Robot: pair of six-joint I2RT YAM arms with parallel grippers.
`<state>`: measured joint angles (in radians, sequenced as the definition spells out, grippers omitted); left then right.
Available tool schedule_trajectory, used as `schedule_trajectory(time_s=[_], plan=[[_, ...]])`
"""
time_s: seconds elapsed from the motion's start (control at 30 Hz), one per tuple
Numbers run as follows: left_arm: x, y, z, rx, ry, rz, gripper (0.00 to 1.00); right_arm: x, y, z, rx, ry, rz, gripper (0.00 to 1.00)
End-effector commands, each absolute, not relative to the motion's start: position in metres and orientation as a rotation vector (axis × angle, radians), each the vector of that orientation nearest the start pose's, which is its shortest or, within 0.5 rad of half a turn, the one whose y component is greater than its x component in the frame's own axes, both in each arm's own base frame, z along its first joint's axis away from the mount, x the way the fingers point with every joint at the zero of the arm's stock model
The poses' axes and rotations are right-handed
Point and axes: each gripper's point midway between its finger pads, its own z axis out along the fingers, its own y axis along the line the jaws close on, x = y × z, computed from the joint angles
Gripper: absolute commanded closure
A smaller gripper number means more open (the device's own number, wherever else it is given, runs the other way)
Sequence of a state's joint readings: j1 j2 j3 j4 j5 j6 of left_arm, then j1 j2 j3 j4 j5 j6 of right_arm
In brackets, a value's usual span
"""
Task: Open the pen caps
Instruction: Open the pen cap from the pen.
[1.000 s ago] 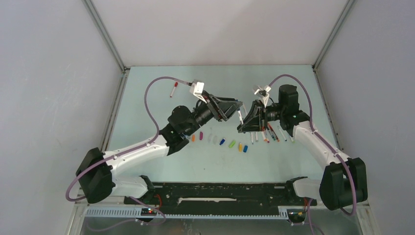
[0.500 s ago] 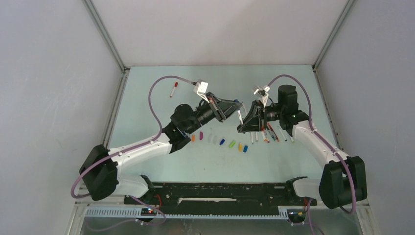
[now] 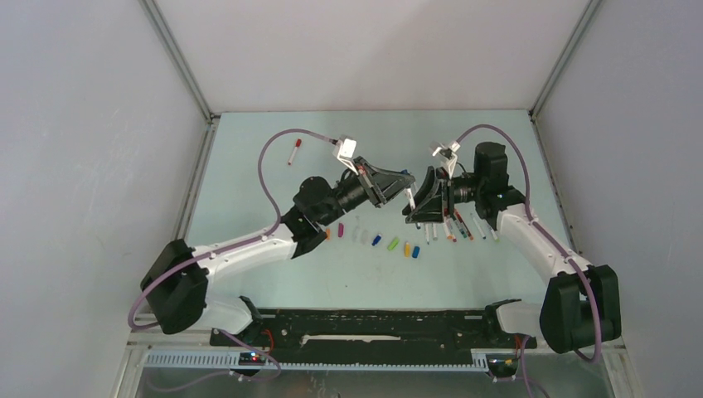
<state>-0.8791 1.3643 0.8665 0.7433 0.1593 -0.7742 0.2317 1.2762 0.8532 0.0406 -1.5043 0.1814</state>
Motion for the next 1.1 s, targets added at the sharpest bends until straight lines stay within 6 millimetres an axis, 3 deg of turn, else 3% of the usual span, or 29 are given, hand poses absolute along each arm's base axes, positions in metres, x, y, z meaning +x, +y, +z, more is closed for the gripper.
schedule_trajectory(time_s=[0.0,0.4,0.83,0.97,1.07], plan=[[0.239,-0.387,0.354,0.245,1.401,-1.540,1.00,0.208,0.226,0.262,-1.051,1.584,1.691,0.60],[0.241,-0.396,0.332,0.278,1.447,-1.494,1.00,0.216,0.222,0.266,-0.989,1.622,1.675,0.60],[0.247,-0.389,0.322,0.290,1.447,-1.375,1.00,0.219,0.224,0.263,-0.959,1.652,1.685,0.62],[0.249,-0.387,0.324,0.292,1.433,-1.345,1.00,0.218,0.226,0.263,-0.961,1.657,1.702,0.74],[0.251,-0.385,0.326,0.288,1.419,-1.323,1.00,0.216,0.227,0.263,-0.969,1.658,1.721,0.94]])
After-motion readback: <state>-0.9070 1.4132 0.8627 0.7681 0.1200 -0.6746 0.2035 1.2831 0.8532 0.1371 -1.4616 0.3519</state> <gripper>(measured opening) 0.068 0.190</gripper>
